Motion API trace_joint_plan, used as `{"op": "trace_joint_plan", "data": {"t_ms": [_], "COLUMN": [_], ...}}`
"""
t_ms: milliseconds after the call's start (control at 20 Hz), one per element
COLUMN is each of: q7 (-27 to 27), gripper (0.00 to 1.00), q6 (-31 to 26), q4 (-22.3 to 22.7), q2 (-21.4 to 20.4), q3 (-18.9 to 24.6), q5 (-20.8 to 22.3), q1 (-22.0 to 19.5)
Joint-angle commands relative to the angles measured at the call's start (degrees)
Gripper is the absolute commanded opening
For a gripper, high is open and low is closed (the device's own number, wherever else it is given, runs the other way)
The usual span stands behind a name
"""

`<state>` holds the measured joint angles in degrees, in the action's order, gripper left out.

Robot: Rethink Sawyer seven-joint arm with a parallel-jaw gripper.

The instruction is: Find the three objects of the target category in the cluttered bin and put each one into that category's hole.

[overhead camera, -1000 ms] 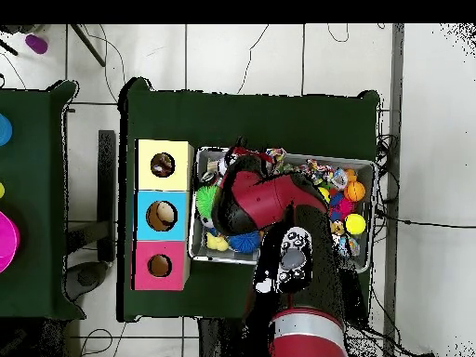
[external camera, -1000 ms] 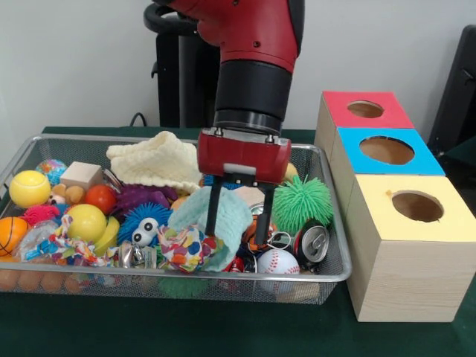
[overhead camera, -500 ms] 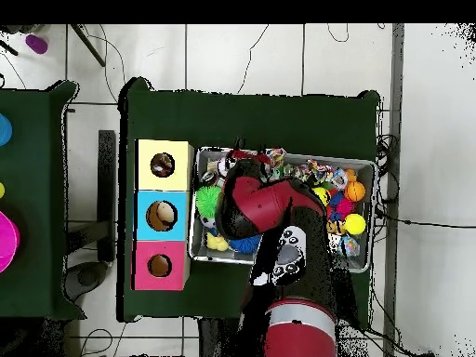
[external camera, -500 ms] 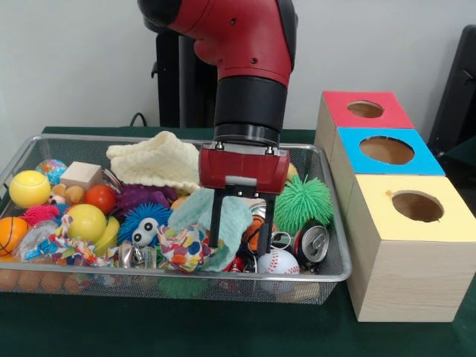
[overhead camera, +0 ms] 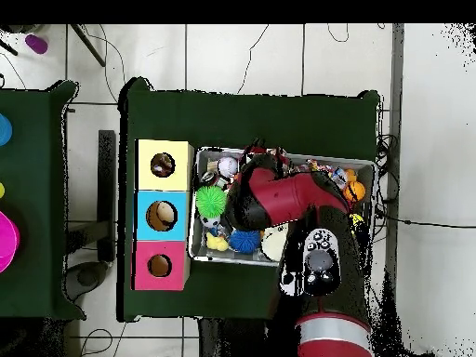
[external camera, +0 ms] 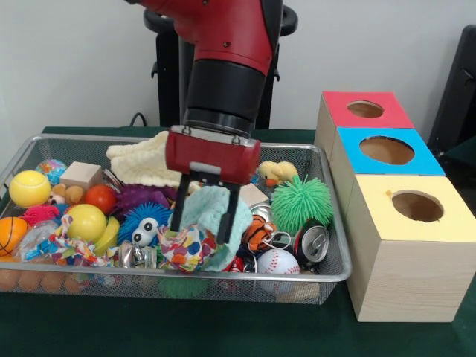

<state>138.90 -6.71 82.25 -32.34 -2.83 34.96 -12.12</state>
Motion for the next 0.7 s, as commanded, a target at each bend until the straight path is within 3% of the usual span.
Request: {"op": "trace_joint_plan", "data": {"t_ms": [50,400,700], "q7": [-8.09,-6.58,-3.01], "gripper": [1.00,1.00,1.00], "q6": [-12.10,-11.67,-9.45], "q4": [1.41,1.77,4.99], "q2": [-3.81,-3.94,-1.94], "q3": [8.15,9.27,9.62], "q5": [-2.07,0.21,-0.46], "q1": [-2.13,-2.94,-3.63]}}
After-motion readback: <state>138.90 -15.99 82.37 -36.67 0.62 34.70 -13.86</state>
